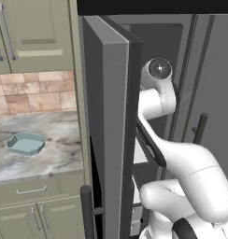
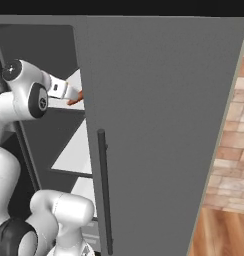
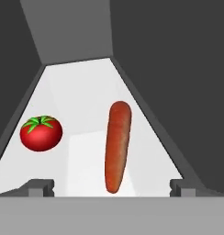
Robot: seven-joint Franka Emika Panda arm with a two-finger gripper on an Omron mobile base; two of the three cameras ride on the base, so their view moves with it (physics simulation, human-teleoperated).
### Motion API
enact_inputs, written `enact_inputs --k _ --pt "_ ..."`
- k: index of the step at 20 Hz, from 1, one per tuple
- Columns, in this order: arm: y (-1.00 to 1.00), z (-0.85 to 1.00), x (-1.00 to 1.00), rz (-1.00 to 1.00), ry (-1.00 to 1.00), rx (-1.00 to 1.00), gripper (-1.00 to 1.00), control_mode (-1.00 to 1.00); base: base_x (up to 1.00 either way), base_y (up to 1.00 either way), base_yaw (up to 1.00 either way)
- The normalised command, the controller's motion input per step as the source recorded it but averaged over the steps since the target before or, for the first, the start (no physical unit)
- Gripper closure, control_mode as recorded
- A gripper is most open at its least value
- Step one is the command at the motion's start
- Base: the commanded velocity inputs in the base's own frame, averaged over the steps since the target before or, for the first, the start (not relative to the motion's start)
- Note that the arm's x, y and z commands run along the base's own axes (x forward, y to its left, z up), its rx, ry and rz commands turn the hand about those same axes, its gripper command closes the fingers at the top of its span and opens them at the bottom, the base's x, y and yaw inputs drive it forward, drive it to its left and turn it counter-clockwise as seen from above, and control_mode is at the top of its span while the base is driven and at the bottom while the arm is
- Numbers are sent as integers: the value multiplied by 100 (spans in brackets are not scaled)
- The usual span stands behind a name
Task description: Take the tomato and carrot out of the freezer and place them in the tupperware container on the counter. Then put the tupperware containing the vegetables back in the freezer.
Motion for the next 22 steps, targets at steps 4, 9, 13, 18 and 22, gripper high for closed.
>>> enact_inputs --k 4,9,13,18,22 --pt "-1 -3 56 -9 3 0 -100 -100 0 0 0" --pt "0 -8 57 -7 5 3 -100 -100 0 0 0" --pt "-2 -9 58 -5 6 8 -100 -100 0 0 0" --pt "-13 -11 48 -5 7 8 -100 -100 0 0 0" --pt "-14 -17 33 -4 4 5 -100 -100 0 0 0"
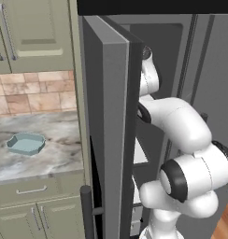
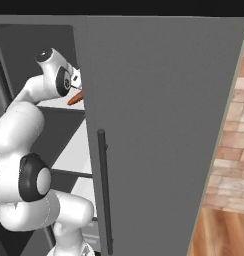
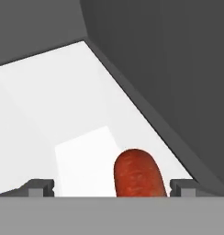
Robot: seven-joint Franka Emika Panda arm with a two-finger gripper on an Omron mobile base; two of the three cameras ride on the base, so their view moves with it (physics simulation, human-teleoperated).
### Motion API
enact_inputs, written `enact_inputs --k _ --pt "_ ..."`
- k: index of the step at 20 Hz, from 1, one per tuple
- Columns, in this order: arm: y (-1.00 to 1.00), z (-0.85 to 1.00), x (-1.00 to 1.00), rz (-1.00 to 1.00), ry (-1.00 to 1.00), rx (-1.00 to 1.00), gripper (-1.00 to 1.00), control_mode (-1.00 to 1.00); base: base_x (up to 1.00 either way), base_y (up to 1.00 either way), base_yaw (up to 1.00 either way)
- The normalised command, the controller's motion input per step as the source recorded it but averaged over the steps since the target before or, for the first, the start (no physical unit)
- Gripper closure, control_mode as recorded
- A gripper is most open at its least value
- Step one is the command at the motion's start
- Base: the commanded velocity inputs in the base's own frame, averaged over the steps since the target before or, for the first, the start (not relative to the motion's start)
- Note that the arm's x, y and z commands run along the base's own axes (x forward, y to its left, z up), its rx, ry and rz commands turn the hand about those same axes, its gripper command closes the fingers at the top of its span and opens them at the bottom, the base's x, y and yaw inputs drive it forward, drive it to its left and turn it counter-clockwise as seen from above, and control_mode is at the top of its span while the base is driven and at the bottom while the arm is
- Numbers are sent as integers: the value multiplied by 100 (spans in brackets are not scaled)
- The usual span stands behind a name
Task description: Take the tomato and carrot out of the freezer and place them in the tupperware container on the counter. Then put the tupperware containing the vegetables back in the freezer.
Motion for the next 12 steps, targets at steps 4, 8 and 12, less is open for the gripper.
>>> enact_inputs --k 4,8,12 --pt "-11 -23 27 -5 2 1 -100 -100 0 0 0" --pt "-3 -23 31 -5 2 0 -100 -100 0 0 0" --pt "0 -18 41 -4 4 2 -100 -100 0 0 0"
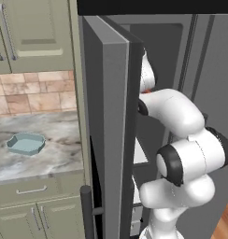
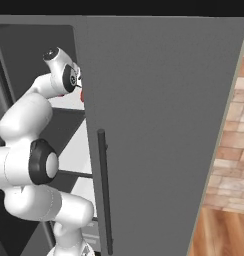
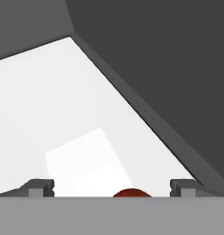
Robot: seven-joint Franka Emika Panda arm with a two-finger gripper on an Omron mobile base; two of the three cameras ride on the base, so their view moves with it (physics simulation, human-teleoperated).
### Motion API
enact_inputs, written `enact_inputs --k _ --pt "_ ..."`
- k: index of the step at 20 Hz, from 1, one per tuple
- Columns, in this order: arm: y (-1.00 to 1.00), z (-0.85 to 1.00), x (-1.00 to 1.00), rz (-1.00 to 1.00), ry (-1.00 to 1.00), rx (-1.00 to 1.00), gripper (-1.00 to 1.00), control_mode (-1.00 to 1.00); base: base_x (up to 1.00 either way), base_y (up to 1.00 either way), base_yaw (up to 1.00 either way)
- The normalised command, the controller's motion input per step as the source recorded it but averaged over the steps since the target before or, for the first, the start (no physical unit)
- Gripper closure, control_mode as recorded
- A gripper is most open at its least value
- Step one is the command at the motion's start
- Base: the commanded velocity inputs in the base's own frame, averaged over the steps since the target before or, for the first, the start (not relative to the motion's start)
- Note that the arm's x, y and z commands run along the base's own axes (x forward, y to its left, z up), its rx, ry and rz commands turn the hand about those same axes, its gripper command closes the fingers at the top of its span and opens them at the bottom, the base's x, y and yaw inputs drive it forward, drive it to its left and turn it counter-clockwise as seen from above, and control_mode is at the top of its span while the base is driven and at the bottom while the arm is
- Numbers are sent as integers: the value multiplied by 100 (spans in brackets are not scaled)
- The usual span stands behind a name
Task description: Take the tomato and carrot out of the freezer and place them in the tupperware container on the counter. Then put the tupperware containing the vegetables back in the freezer.
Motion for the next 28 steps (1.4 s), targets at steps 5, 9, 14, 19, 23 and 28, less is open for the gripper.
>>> enact_inputs --k 5,9,14,19,23,28 --pt "0 -16 31 -5 7 3 -100 -100 0 0 0" --pt "0 -13 -5 -5 8 5 -100 -100 0 0 0" --pt "-1 -4 -36 -3 1 4 -100 -100 0 0 0" --pt "-6 0 -24 -2 0 1 -100 -100 0 0 0" --pt "-18 0 -29 0 0 0 -100 -100 0 0 0" --pt "-28 0 -14 0 0 0 -100 -100 0 0 0"
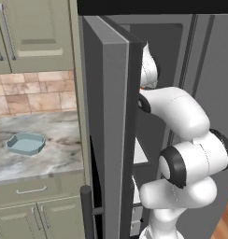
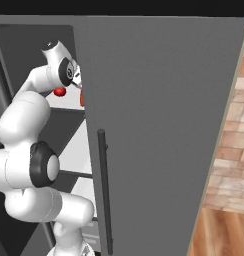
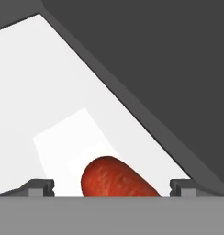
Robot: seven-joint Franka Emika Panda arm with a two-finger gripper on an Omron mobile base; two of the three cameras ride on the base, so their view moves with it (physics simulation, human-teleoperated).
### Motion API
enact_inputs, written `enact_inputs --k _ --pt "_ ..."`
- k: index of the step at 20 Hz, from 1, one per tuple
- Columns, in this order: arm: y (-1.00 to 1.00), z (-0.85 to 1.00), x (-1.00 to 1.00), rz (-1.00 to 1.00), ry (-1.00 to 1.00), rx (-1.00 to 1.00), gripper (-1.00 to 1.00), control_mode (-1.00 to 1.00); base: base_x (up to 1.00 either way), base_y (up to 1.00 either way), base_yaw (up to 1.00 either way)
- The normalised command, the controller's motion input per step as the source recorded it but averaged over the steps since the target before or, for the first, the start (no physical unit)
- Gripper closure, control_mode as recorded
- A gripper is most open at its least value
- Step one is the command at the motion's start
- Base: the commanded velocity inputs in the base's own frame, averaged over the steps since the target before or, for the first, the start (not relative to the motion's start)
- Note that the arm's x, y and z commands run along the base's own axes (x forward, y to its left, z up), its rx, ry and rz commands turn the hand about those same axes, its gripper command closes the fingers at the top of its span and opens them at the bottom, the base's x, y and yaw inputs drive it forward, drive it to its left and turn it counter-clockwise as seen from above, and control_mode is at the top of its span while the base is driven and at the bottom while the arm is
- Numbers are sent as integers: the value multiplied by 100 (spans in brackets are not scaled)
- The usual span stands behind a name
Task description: Take the tomato and carrot out of the freezer and place them in the tupperware container on the counter. Then put the tupperware containing the vegetables back in the freezer.
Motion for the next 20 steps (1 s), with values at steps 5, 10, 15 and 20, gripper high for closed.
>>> enact_inputs --k 5,10,15,20 --pt "-19 0 -4 8 0 0 -100 -100 0 0 0" --pt "-20 -4 -15 11 0 0 -100 -100 0 0 0" --pt "-14 -10 -31 10 0 0 -100 -100 0 0 0" --pt "-19 -13 -19 8 0 0 -100 -100 0 0 0"
